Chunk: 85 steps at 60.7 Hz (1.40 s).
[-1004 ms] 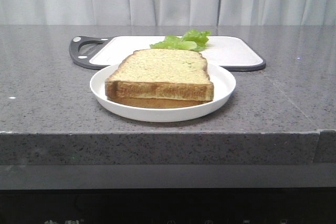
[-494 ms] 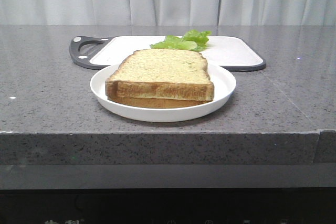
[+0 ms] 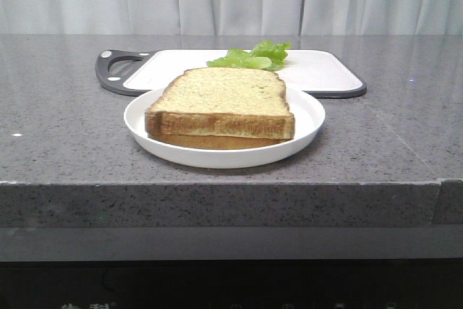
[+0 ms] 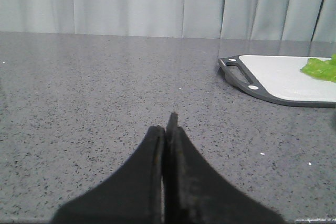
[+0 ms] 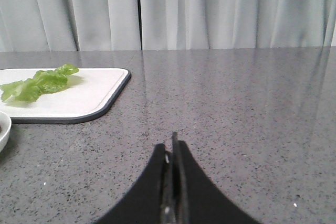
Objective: Left arm grabs bread, right arm adds lettuce
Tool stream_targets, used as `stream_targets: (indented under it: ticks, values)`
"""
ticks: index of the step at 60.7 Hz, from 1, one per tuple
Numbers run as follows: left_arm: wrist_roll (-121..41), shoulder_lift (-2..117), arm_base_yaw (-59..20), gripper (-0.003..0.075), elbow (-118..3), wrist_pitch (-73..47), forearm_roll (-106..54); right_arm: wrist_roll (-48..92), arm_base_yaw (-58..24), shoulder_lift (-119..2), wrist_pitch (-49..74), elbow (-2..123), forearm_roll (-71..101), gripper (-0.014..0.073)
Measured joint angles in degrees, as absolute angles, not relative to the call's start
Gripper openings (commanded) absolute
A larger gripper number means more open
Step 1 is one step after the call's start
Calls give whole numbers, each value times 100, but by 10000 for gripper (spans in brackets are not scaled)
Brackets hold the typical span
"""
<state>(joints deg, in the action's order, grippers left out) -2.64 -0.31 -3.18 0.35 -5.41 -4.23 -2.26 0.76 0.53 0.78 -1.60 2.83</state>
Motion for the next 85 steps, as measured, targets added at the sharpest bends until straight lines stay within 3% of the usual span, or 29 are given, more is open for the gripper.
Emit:
stream_targets:
  ticks: [20,27,36,54,85]
  values:
    - [-264,-31,-318,-20,-125,-515,-423,-226,76,53,-276,-147,283,-67]
    - [-264,95,-318,-20,-621,-639,-423,-226,76,53,382,239,283,-67]
    - [-264,960,-318,-20,-1544,-1036,-423,-226,76,-207,1370,1206,-115,-67]
    - [-264,3146,-318,-19,-3060,-1162,-423,-226,76,-2163,2040,3087,-436,-67]
    - [-264,3504,-318,-19,-3205,-1182,-423,-226,76,-2593,1898,3394,-441,-67]
